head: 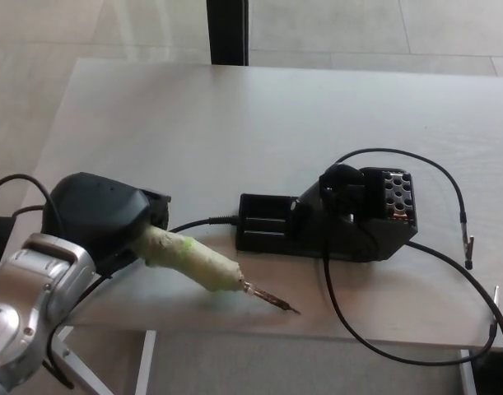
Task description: Use the left hand of the robot to grab the soldering gun kept on the middle of the table and pull it out of its base and keep it on the left side of the base
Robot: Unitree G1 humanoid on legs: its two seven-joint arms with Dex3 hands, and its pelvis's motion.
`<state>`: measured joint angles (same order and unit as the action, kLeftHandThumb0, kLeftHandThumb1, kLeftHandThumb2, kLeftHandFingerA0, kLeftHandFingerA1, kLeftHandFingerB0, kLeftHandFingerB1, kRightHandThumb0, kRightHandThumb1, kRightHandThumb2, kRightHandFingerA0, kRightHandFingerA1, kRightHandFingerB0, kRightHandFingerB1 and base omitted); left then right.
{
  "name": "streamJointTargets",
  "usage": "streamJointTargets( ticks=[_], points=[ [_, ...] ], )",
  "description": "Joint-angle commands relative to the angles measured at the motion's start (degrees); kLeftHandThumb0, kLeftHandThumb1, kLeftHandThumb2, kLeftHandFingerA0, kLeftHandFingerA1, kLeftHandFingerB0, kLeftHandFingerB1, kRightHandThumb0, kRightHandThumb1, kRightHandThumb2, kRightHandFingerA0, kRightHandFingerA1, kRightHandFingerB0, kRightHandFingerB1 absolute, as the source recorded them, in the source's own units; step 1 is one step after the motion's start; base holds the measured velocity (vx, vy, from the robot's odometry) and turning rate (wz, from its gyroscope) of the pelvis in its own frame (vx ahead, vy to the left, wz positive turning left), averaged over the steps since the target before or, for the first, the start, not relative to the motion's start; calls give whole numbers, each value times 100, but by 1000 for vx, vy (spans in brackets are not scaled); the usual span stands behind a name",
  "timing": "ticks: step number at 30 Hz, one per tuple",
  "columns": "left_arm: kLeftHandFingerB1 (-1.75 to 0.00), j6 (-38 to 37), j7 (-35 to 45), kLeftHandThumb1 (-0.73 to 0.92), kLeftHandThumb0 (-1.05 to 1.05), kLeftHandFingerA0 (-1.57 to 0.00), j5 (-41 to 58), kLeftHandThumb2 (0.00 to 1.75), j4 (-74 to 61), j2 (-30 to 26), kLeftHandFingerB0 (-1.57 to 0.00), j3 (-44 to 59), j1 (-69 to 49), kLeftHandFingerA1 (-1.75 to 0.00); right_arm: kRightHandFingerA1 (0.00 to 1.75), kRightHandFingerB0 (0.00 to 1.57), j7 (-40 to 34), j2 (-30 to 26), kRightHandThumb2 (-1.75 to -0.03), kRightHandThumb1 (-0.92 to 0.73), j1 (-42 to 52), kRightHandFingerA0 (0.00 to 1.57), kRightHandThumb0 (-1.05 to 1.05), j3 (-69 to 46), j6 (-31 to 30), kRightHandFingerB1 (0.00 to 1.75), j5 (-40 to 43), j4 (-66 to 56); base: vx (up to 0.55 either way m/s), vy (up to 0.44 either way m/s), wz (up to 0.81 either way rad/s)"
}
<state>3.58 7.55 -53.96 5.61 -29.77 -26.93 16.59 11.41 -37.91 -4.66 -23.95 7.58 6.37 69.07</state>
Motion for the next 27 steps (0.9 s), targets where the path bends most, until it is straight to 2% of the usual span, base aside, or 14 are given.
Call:
streamJointTargets(
  ticks=[1, 3, 5, 6, 12, 13, 15, 16, 17, 18, 22, 24, 25, 27],
  points=[
    [-28, 559, 1160, 56, -54, 0, -300, 70, -375, -166, -7, -11, 80, -13, 90, 75, -54, -32, -101, -77, -12, 156, -105, 8, -12, 137, 61, -5, 0, 0, 0],
    [-27, 558, 1302, 63, -57, 0, -311, 59, -419, -183, -11, -9, 132, -9, 90, 71, -64, -47, -100, -78, -39, 154, -105, 7, -33, 136, 61, 9, 0, 0, 0],
    [-33, 433, 1372, 56, -64, 0, -518, 77, -511, -313, -10, -77, 202, 0, 90, 64, -97, -64, -99, -79, -54, 152, -105, 59, 24, 141, -3, 42, 0, 0, 0],
    [-34, 403, 1410, 56, -63, 0, -569, 77, -558, -350, -11, -89, 216, 0, 101, 67, -103, -67, -139, -68, -67, 146, -105, 66, 2, 120, -2, 29, 0, 0, 0],
    [-29, 336, 1558, 55, -68, 0, -639, 77, -779, -458, -7, -92, 200, 0, 104, 63, -63, -68, -141, -69, -90, 145, -105, 36, -42, 123, 53, 16, 0, 0, 0],
    [-24, 325, 1741, 53, -72, 0, -591, 75, -919, -509, -8, -53, 211, 0, 95, 39, -62, -59, -104, -75, -79, 152, -105, 23, -7, 156, 65, 10, 0, 0, 0],
    [-24, 306, 1919, 56, -66, 0, -562, 78, -1031, -566, -8, -23, 241, 0, 96, 42, -72, -58, -99, -79, -72, 150, -105, 25, -17, 147, 64, -8, 0, 0, 0],
    [-17, 320, 2153, 54, -64, 0, -328, 73, -1152, -594, -7, 91, 280, 0, 106, 44, -84, -59, -139, -68, -65, 142, -105, 39, -27, 113, 50, -33, 0, 0, 0],
    [-13, 393, 2445, 54, -62, 0, -69, 72, -1287, -596, -3, 214, 320, 0, 107, 39, -92, -59, -139, -68, -63, 140, -105, 44, -35, 110, 45, -43, 0, 0, 0],
    [0, 608, 2933, 44, -75, 0, 292, 77, -1497, -570, -3, 395, 405, -22, 99, 15, -103, -54, -97, -79, -65, 147, -105, 44, -39, 158, 43, -34, 0, 0, 0],
    [0, 1890, 4895, 63, -77, 0, 2903, 59, -2147, -605, 0, 1710, 1025, 0, 102, 5, -57, -40, -97, -77, -30, 145, -105, 15, -36, 160, 79, -59, 0, 0, 0],
    [0, 2231, 5312, 56, -79, 0, 3628, 74, -2381, -755, 0, 2223, 1120, 0, 103, 3, -61, -33, -97, -77, -30, 145, -105, 24, -43, 161, 71, -73, 0, 0, 0],
    [0, 2397, 5508, 54, -82, 0, 3931, 77, -2524, -896, 0, 2505, 1139, 0, 99, 12, -65, -28, -88, -81, -48, 149, -105, 10, -79, 141, 87, -78, 0, 0, 0],
    [0, 2530, 5885, 57, -99, 0, 4963, 95, -2694, -1222, 0, 3517, 1017, -13, 101, 2, -68, -46, -97, -76, -63, 146, -105, 13, -85, 159, 78, -76, 0, 0, 0]
  ],
)
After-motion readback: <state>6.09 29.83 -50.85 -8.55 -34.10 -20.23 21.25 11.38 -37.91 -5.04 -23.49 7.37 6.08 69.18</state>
